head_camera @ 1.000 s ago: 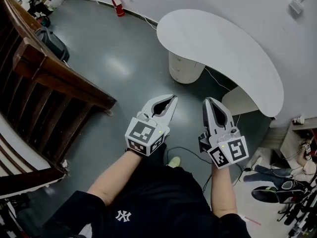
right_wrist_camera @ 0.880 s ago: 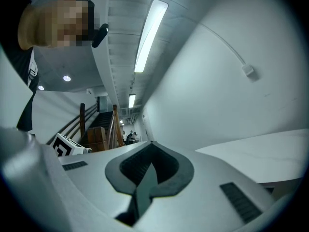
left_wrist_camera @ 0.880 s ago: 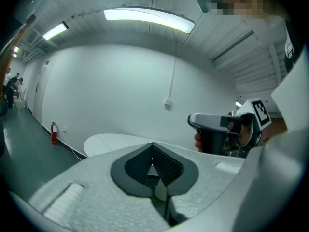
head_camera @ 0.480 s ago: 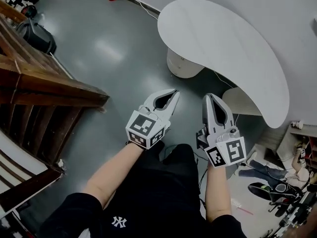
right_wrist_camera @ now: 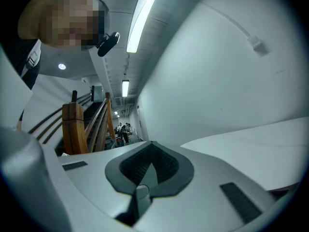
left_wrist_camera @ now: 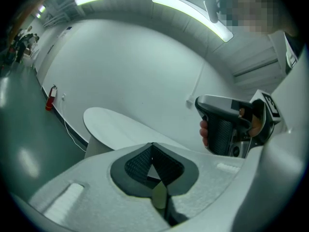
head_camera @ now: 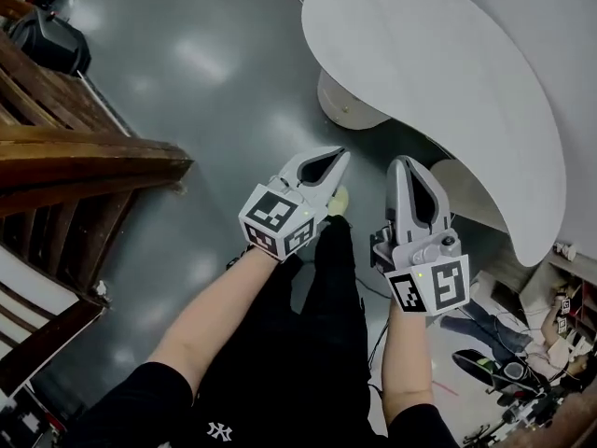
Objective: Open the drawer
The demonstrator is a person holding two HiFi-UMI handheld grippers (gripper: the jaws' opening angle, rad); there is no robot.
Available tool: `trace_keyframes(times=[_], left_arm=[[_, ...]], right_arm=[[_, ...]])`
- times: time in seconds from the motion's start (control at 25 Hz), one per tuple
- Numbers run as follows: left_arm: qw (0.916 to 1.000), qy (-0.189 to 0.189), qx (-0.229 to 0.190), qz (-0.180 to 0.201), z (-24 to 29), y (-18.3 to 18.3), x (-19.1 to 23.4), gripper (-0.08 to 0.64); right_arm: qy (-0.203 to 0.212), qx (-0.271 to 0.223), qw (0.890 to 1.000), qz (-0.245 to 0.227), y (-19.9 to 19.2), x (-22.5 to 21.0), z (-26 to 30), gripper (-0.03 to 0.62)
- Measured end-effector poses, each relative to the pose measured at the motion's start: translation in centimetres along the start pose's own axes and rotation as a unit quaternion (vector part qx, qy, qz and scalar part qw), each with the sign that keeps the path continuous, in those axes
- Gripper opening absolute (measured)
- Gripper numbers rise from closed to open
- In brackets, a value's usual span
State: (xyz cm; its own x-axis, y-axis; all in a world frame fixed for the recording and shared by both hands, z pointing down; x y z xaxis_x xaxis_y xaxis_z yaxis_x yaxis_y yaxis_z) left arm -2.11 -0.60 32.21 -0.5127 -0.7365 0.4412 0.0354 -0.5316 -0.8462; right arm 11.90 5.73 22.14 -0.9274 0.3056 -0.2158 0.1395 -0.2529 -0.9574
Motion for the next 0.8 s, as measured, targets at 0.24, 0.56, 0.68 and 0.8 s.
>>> trace_keyframes(times=[0.24, 0.56, 0.68, 0.8], left_arm=[[0.9993, 0.01, 0.003, -0.037, 8.2, -4.8, 6.3, 0.006], [0.9973, 0.025, -0.002, -0.069, 17.2, -8.7, 14.7, 0.008], [0.9965, 0.024, -0.005, -0.081, 20.1, -10.4, 16.8, 0.008], [0.9957, 0.019, -0.01, -0.09, 22.7, -11.6, 18.1, 0.011]], right_arm=[[0.005, 0.013, 1.0, -0.006, -4.9, -5.9, 5.5, 0.014], [0.012, 0.037, 0.999, -0.008, -10.7, -11.2, 11.8, 0.014], [0.021, 0.037, 0.999, -0.004, -12.2, -12.5, 13.0, 0.014], [0.025, 0.036, 0.999, 0.001, -13.4, -13.6, 13.6, 0.014]])
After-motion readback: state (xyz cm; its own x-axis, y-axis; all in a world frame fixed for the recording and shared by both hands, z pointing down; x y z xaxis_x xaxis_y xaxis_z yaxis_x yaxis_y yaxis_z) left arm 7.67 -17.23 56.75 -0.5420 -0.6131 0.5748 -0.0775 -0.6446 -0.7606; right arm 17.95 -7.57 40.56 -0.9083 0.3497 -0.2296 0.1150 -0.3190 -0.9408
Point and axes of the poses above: the fingertips, and each gripper's own axes: z forward along the fingers, x to its left, y out of its top, the point moved 8 cm from there along -z, backward along the fingers, and after that the axes turned 10 degrees about x, right-handed, at the moved point
